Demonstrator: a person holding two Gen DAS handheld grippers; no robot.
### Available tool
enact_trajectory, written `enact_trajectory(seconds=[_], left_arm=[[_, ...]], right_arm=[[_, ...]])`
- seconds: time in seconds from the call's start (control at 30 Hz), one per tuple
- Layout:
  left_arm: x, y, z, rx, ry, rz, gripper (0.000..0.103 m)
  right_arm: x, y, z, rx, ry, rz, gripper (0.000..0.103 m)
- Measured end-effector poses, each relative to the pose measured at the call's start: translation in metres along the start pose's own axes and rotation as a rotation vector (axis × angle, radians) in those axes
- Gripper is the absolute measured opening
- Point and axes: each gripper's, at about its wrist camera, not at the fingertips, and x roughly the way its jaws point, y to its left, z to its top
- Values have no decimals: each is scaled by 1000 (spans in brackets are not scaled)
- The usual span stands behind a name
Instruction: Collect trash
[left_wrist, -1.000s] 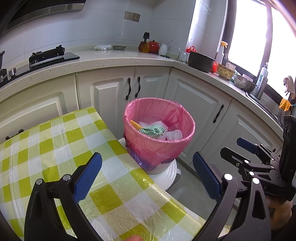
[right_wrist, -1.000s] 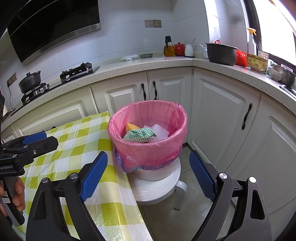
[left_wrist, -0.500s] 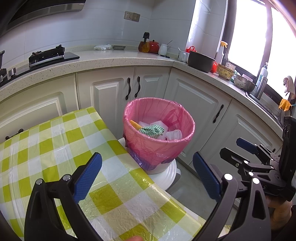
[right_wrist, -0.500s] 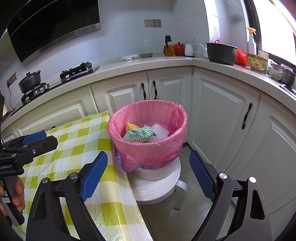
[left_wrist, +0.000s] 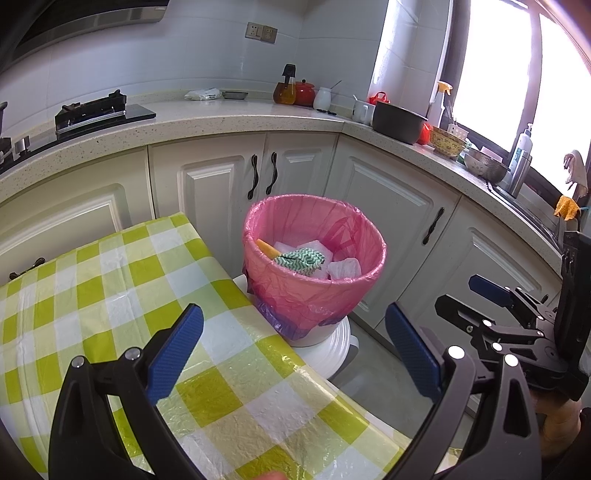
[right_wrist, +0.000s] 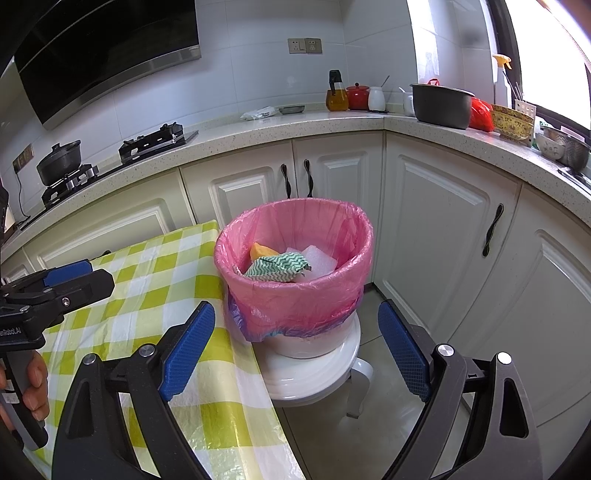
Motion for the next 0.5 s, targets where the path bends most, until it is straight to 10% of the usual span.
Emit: enact_trajectory(seconds=[0.5], left_arm=[[-2, -4, 1, 38, 0, -4, 98]], right_arm=[[1, 0, -1, 2, 1, 1, 85]])
